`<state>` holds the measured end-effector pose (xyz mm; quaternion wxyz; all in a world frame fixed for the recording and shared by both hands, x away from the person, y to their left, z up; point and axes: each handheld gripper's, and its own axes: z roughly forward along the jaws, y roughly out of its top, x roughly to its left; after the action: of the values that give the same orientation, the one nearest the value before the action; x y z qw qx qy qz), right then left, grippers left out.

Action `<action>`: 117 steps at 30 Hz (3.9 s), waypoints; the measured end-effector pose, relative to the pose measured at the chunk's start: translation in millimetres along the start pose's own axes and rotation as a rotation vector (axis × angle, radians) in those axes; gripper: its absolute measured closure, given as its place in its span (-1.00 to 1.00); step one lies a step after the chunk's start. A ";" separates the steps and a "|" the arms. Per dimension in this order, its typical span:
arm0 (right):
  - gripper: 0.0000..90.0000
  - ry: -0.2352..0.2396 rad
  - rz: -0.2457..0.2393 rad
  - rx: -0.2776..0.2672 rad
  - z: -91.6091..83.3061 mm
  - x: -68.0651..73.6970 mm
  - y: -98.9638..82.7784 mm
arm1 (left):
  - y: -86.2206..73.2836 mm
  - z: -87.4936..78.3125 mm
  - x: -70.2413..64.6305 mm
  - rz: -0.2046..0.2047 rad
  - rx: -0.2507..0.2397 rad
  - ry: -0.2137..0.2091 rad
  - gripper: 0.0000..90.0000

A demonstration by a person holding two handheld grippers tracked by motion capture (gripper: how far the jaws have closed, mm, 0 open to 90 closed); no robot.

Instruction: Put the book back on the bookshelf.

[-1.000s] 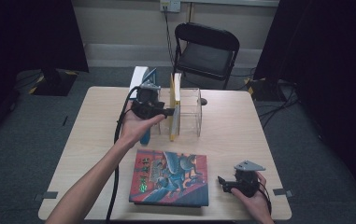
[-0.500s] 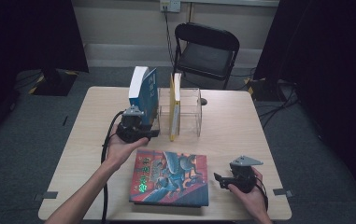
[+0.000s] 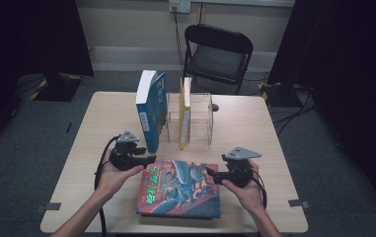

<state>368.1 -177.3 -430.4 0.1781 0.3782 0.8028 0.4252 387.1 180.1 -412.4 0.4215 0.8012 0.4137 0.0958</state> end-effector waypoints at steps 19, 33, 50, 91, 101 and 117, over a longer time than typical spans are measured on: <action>-0.59 0.087 -0.018 0.051 36.3 12.6 -7.6 | -37.6 10.6 -3.5 0.004 0.071 -0.040 0.06; -0.23 0.117 -0.043 0.058 4.4 23.0 -25.9 | -7.4 47.1 -6.6 0.045 0.081 -0.095 0.20; -0.17 0.165 -0.030 0.073 -10.3 28.5 -35.3 | -4.1 57.2 -10.7 0.081 0.057 -0.143 0.25; -0.13 0.188 0.000 0.106 -2.5 26.7 -28.5 | -66.8 -7.0 -6.0 0.071 0.030 -0.101 0.17; -0.14 0.150 -0.012 0.104 -12.6 31.5 -33.9 | -51.5 12.0 0.6 0.046 0.003 -0.064 0.20; -0.16 0.180 -0.013 0.103 -24.5 36.7 -42.5 | -33.4 37.6 7.8 0.000 0.050 0.001 0.13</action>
<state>310.0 -177.9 -449.8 0.0885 0.3420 0.8388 0.4143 391.6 173.6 -462.8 0.4012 0.8116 0.4160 0.0857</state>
